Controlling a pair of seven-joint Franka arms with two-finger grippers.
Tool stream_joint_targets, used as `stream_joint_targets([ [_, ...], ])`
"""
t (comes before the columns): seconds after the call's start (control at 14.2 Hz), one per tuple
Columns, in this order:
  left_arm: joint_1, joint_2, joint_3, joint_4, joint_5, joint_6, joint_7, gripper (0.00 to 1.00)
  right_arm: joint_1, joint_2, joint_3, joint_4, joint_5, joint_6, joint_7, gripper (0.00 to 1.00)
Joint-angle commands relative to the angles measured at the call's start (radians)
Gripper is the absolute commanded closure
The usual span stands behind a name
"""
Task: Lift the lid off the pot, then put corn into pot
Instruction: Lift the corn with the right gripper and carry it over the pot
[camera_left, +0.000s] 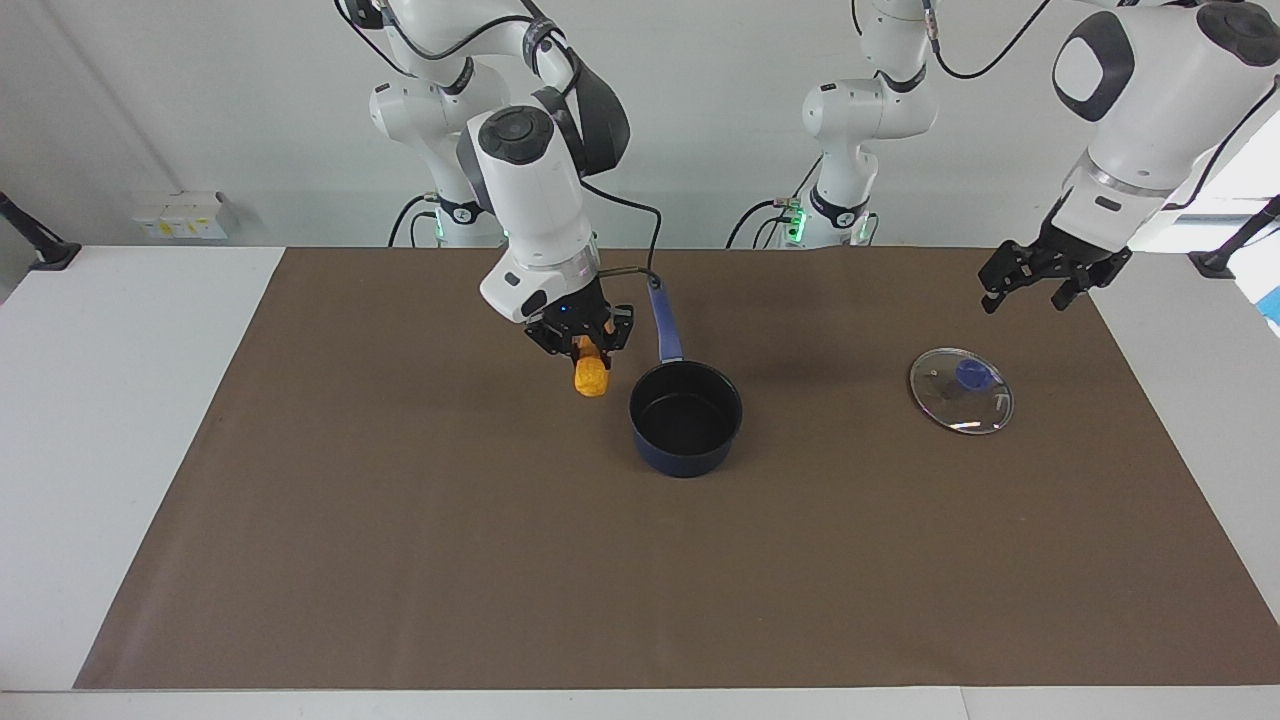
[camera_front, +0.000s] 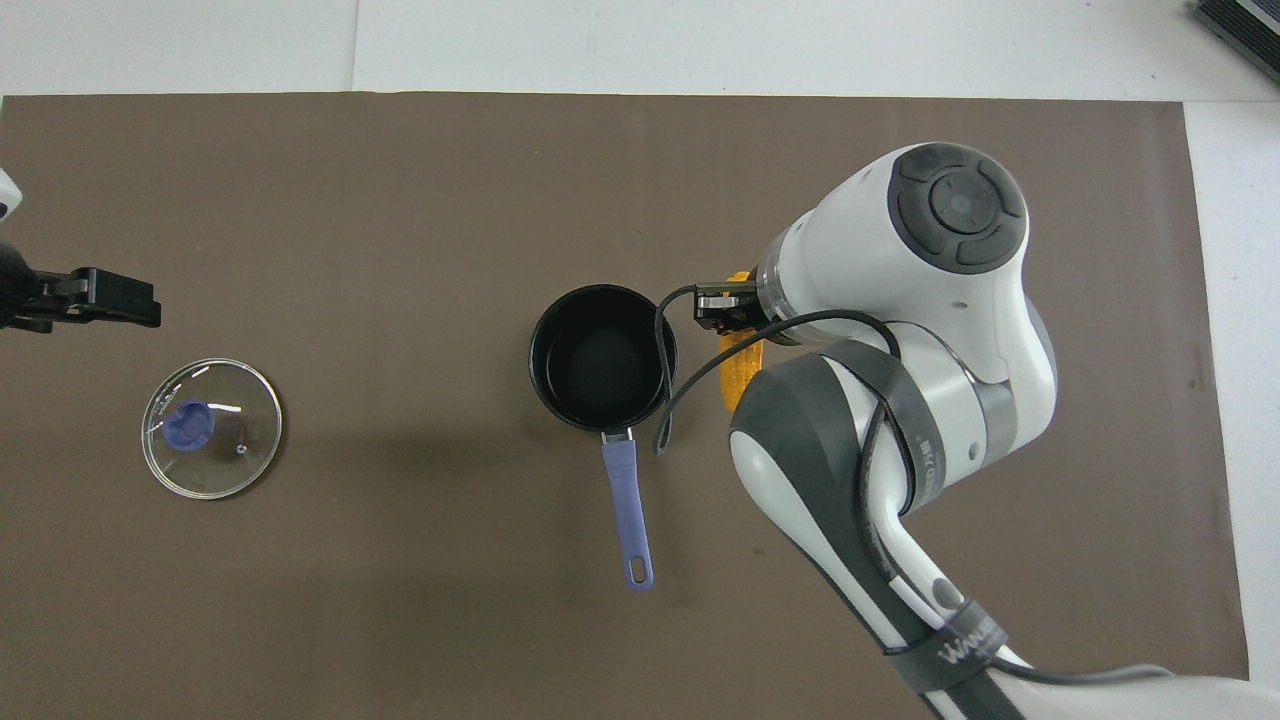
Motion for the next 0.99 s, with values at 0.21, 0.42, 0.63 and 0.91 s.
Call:
stream_joint_targets([
  [0.21,-0.012,-0.002,0.006,0.088,0.009,-0.095,-0.012,0.0,0.038,0.028,0.029,-0.006,0.027,0.018,0.031,1.0],
  [0.42,-0.01,0.024,0.006,0.128,0.01,-0.127,-0.006,0.0,0.062,0.048,0.029,-0.003,0.027,0.079,0.078,1.0],
  [0.63,-0.013,0.024,0.006,0.127,0.012,-0.123,0.012,0.0,0.107,0.061,0.029,0.0,0.027,0.121,0.09,1.0],
  [0.91,-0.015,0.024,0.004,0.118,0.01,-0.117,0.02,0.0,0.152,0.153,0.027,0.002,-0.005,0.219,0.136,1.0],
])
